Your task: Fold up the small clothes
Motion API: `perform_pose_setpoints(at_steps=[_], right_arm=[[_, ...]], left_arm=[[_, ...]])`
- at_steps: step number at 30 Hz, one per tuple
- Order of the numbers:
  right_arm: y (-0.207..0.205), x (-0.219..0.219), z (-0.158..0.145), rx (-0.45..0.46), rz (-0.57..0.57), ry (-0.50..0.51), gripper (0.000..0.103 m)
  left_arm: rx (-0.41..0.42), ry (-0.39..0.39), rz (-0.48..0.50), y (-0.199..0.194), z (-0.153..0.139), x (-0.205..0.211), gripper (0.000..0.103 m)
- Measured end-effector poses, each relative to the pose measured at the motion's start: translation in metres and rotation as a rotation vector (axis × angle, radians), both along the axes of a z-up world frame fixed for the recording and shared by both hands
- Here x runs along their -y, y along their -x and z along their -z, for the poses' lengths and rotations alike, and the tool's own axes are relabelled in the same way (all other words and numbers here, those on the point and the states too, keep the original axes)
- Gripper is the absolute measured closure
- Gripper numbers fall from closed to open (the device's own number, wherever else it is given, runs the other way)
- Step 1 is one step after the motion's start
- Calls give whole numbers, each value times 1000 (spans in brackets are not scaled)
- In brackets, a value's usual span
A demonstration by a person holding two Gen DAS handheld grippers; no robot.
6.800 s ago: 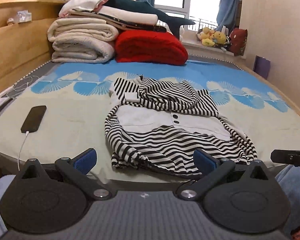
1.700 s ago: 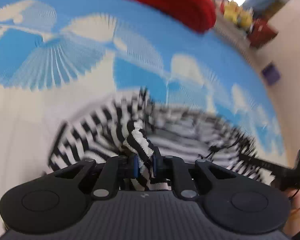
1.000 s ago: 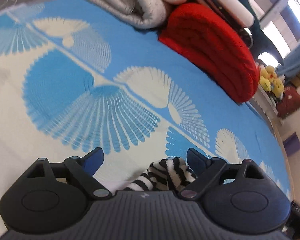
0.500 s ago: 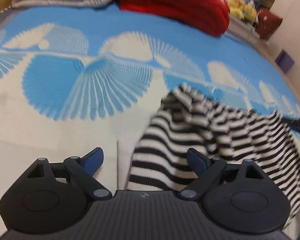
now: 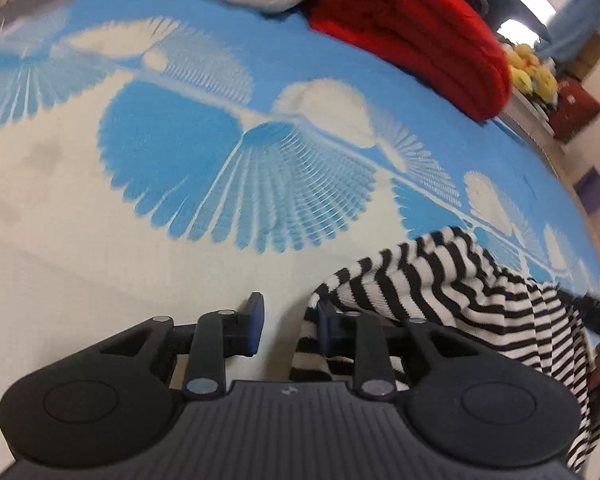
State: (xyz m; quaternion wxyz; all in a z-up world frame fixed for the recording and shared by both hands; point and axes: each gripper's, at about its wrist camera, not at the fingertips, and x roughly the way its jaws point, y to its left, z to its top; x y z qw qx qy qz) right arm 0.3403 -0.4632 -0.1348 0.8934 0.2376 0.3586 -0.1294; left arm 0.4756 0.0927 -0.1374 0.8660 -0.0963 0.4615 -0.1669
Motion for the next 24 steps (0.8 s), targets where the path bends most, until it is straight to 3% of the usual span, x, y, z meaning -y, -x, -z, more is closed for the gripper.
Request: perform_pose_setpoints(at_steps=[5,8,10,13,16,19,20,22,24], right_arm=[[37,18,-55,59,36,-9,51],[70,17,-73,27,14,26,51],[96,8,-72,-6,-33,55,51],[129,-8,-56,-29,-96,95,51],[135,-14,-35,-99,-161,166,53],[123,-5,-6,-245,-136,281,51],[120,3,3,-280,-124,246,51],[123,24,1,-252,-46,79,51],[126,34,-12,-165,-25,-15,51]], left_arm=[[134,97,111,18,-44,20,53],[168,107,202,27,-50,48,49],[153,81,231,27,-39,69,49],[89,56,167,13,-12,87,49],[49,90,25,-8,9,79,49],[-3,141,-129,-28,23,60,51],[-8,164,-149,-30,22,53,51],[-7,170,-156,-32,18,48,48],[12,144,-152,-33,8,47,35]])
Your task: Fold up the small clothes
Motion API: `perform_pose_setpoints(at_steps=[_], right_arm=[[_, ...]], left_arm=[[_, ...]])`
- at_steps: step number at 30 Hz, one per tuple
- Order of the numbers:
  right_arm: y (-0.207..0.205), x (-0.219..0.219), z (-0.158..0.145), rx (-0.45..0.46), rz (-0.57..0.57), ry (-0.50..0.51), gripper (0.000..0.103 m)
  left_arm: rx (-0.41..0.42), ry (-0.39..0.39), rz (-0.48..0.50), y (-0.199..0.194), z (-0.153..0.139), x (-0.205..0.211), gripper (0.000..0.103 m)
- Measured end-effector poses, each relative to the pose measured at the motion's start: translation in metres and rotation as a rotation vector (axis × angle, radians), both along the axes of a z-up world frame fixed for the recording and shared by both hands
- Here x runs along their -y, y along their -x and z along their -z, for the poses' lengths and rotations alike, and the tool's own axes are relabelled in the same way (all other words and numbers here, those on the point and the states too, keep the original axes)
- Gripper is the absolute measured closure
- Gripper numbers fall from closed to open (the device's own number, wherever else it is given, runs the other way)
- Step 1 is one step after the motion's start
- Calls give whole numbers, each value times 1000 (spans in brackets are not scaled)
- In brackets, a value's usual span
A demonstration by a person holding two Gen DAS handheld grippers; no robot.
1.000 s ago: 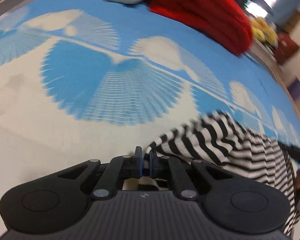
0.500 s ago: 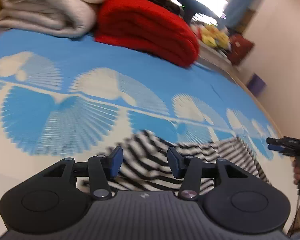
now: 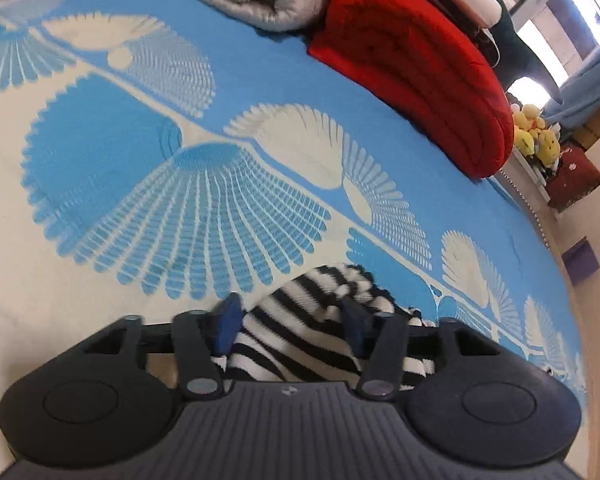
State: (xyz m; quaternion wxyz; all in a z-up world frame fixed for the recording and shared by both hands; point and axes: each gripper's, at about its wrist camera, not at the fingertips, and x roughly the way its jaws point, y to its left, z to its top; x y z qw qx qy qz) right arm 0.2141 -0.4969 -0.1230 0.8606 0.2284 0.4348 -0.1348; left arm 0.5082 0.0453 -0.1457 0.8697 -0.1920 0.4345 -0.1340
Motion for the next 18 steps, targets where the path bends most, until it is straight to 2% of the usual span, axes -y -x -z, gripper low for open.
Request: perform_pose_setpoints(at_steps=[2,5,7,10,12,14,18], right_arm=[[1,0,-13,85,0,-16,50],[-5,-7,-21,134,-66,-9,45],[-11,-22,-15,79,-145,56,44],[-17,-46,3,-58,-231,270,44],[-13,-52,1,-59,-233,336,43],[-2,-48,-14,-25,-175,307,43],[26,-54,-51,74,-92,253,40]], left_arm=[[10,-20,9,4,-10,-4,16],[17,-6,41,15,-26,-20,16],[9,-17,86,25,-31,-30,16],[-1,-71,246,41,-30,-39,16],[-29,-75,326,52,-26,-47,16],[-57,-79,380,64,-23,-56,16],[-91,-155,424,87,-21,-67,16]])
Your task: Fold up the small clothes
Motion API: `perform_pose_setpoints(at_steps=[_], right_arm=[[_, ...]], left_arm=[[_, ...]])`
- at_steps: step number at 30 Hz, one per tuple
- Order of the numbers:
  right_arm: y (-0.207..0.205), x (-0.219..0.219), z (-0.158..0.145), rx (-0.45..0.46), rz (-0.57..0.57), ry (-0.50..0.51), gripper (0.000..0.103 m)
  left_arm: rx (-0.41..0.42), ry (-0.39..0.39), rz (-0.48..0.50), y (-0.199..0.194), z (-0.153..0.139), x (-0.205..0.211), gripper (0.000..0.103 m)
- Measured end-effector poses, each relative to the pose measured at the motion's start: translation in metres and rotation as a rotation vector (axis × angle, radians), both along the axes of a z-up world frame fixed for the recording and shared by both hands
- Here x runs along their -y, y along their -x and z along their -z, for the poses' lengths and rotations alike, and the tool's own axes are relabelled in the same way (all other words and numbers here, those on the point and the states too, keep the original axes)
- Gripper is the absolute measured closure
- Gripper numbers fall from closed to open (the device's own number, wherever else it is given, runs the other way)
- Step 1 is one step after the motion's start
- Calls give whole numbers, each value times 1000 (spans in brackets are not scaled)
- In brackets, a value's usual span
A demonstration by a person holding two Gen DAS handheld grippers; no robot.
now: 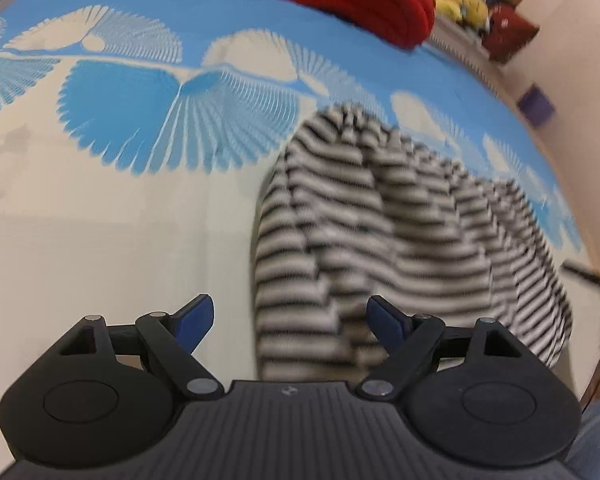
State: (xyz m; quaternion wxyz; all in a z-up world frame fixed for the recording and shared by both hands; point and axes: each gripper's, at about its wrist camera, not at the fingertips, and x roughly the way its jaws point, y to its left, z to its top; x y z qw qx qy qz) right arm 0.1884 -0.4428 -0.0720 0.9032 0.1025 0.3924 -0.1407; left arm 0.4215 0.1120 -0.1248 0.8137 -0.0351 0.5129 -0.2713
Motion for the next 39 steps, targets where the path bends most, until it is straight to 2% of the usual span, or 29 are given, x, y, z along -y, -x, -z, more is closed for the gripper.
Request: perform_pose_setpoints(at_steps=[4,6,9,11,13,15,18,20,22,24,27,29,31,33,35,36,38,39], right_arm=[[40,-25,-16,73,34,17,28],[56,-33,-8,70,63,18,28],[71,-36,9,26,81,-9,29],[69,-36,20,3,58,14,32],[62,-36,33,-69,31,71,37],[54,-30,55,-188,5,104,36],[61,-20,52,-160,32,115,34],[67,-15,49,-154,75,136,34],[76,-10,38,-82,94,95,34],[88,-8,24,14,116,70,34],[105,-13,9,105,104,2,30],[112,-16,10,102,121,-69,29],[117,-14,18,64,151,-150,29],[117,-10,26,32,167,-205,29],[118,-5,34,6,189,-201,29],[117,-2,39,-15,183,-202,29],[112,-3,47,-53,115,-202,29],[109,-8,50,-55,68,-155,29]], left_arm=[[-17,-62,18,24,-1,2,16],[-27,-89,34,39,0,5,15],[-22,-127,15,63,5,6,15],[-14,-159,-8,76,13,7,16],[25,-217,-17,88,18,9,17],[71,-318,-34,93,24,8,17],[85,-380,-140,91,27,-15,17],[74,-356,-207,90,25,-35,19],[97,-381,-263,92,20,-46,20],[130,-364,-296,102,8,-49,20],[202,-271,-347,127,-21,-43,15],[247,-185,-390,147,-37,-34,2],[274,-82,-413,164,-44,-24,0],[233,-32,-410,169,-36,-16,0],[146,-47,-423,159,-22,-7,1],[130,-46,-423,156,-18,-5,1],[89,-45,-425,145,-8,1,1],[55,-44,-431,140,-2,3,1]])
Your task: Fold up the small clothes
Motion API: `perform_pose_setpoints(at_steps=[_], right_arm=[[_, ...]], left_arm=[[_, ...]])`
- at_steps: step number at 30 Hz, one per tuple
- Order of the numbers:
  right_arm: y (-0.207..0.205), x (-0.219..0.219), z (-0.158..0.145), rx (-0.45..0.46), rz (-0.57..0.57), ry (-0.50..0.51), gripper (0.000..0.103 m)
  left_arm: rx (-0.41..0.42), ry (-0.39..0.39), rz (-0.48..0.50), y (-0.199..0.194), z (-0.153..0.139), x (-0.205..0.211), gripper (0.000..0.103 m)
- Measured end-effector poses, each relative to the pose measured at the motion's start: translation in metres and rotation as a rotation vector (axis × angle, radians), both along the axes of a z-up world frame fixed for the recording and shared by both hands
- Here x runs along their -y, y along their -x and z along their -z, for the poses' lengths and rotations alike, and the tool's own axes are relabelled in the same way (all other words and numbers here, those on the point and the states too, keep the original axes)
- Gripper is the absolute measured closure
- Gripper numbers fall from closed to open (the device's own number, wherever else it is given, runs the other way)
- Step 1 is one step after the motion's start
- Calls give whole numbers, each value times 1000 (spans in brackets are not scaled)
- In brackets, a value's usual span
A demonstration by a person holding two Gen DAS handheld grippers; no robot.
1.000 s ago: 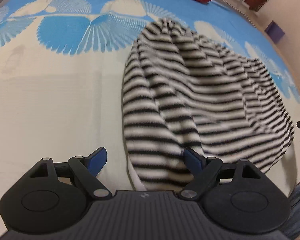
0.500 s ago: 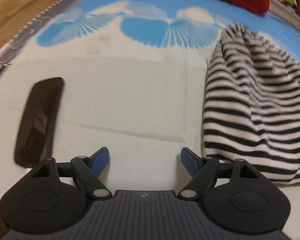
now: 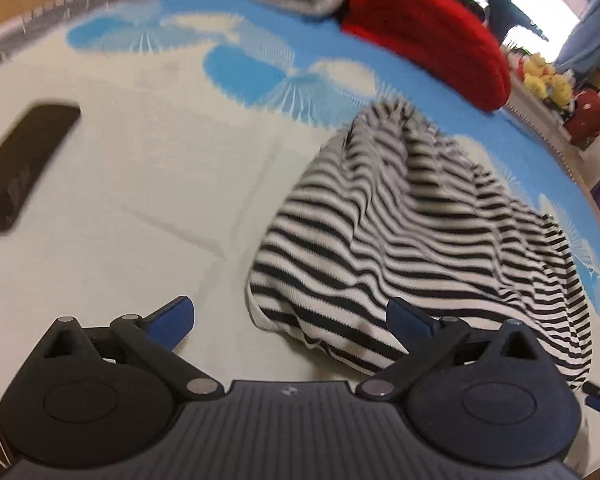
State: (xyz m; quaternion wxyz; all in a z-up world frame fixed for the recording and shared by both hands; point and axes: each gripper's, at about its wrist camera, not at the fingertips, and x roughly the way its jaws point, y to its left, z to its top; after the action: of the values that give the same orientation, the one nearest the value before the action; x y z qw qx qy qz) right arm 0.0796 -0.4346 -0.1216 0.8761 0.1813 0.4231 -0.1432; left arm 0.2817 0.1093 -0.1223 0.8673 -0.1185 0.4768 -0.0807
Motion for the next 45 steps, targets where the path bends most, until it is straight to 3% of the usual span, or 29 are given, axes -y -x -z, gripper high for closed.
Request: perform_pose_setpoints(at_steps=[2,5,6,7,10,11,15,17,19,21,22,24,26,27,29,30,31,35,36,37,38,39,42,45], right_arm=[[-5,-9,2,2,-91,97,29],[-10,-18,6,-9,-197,126,31],[-11,-20,7,-10,-220,128,42],[-12,-22,6,-7,-260,107,72],[-11,-26,-2,20,-301,134,91],[-8,-26,-5,32,-304,129,92],[11,-10,-23,118,-281,123,96],[24,-2,-31,158,-234,135,103],[35,11,-37,177,-185,144,103],[45,27,-42,194,-112,218,103],[47,39,-42,185,-77,202,103],[52,67,-38,172,-29,63,103],[52,72,-32,165,-66,-44,102],[52,65,-30,151,-104,-52,98],[46,44,-27,132,-207,-26,74],[42,33,-25,126,-251,-3,45],[38,22,-23,119,-290,24,30],[17,-13,-12,84,-394,107,28],[11,-18,-8,68,-396,116,29],[5,-22,-4,57,-400,104,49],[1,-24,-2,50,-396,83,77],[0,-27,-3,51,-391,83,95],[18,-39,-20,109,-487,219,97],[36,-22,-30,154,-509,268,98]], left_arm=[[-54,36,-23,-10,9,2,1],[-108,119,-26,-26,17,7,5],[-125,144,-20,-29,20,8,7],[-129,147,-24,-33,21,12,15],[-95,135,-32,-39,20,19,78],[-90,154,-56,-40,19,17,83],[-55,145,-70,-40,13,12,88],[-43,152,-84,-39,9,8,89],[-32,164,-95,-39,7,3,89],[-22,149,-99,-38,5,2,89],[-24,143,-97,-38,5,1,89],[-30,146,-91,-38,6,1,89],[-32,143,-91,-37,6,3,89],[-35,145,-95,-38,7,4,89],[-44,145,-106,-39,9,6,88],[-47,145,-112,-39,9,7,88],[-48,145,-117,-40,9,8,88],[-53,152,-136,-40,9,9,88],[-55,156,-141,-40,10,8,88],[-56,161,-145,-40,10,7,88],[-55,163,-149,-40,9,7,88],[-49,163,-153,-40,8,7,88],[-13,157,-164,-36,2,4,89],[-8,177,-167,-35,0,-1,89]])
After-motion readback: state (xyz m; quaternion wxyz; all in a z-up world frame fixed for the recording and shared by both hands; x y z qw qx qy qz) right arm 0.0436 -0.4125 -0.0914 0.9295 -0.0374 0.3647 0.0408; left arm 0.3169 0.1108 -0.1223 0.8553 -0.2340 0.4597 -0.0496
